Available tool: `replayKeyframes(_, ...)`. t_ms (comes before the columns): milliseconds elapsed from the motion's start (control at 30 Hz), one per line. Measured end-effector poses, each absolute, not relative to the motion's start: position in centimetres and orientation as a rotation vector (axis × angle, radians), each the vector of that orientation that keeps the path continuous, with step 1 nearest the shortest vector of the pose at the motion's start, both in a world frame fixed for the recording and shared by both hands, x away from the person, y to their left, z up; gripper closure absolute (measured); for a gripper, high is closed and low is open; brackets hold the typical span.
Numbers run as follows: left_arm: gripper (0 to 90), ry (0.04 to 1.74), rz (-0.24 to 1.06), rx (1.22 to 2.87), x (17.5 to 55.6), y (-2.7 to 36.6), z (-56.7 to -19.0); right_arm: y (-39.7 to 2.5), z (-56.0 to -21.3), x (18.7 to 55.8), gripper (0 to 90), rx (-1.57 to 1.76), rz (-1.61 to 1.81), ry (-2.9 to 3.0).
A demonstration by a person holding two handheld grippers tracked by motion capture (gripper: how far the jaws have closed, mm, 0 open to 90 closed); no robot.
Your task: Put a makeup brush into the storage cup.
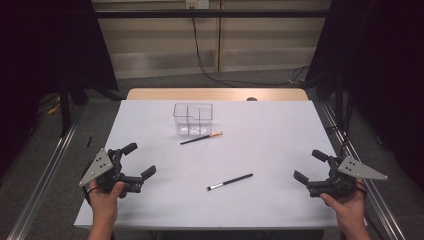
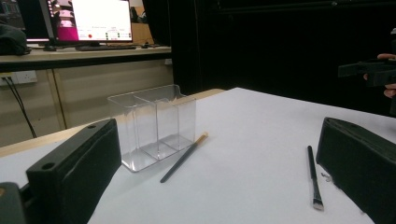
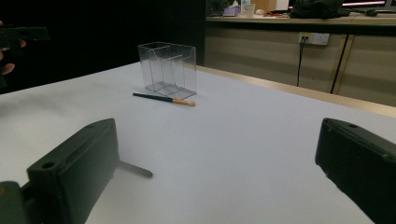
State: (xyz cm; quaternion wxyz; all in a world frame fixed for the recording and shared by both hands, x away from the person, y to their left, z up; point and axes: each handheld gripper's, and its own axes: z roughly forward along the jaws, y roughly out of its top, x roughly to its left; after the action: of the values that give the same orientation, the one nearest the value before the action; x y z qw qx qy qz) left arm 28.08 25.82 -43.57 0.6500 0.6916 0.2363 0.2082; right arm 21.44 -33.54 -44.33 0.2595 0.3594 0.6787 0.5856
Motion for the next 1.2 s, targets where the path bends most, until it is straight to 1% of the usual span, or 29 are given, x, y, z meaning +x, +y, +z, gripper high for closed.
replayKeyframes(400,0.0,0.528,0.467,1.569,28.7,25.1,-43.4,-33.6,-44.6,21.0,0.0,0.979,1.567,1.850)
replayKeyframes(700,0.0,0.546,0.462,1.602,28.6,24.9,-43.7,-33.4,-44.2,21.6,0.0,0.961,1.594,1.829)
replayKeyframes(1000,0.0,0.538,0.461,1.588,29.5,23.3,-43.2,-33.9,-44.3,21.6,0.0,0.967,1.593,1.823)
replayKeyframes(1200,0.0,0.530,0.456,1.609,29.9,22.6,-43.1,-34.1,-44.4,21.5,0.0,0.978,1.597,1.815)
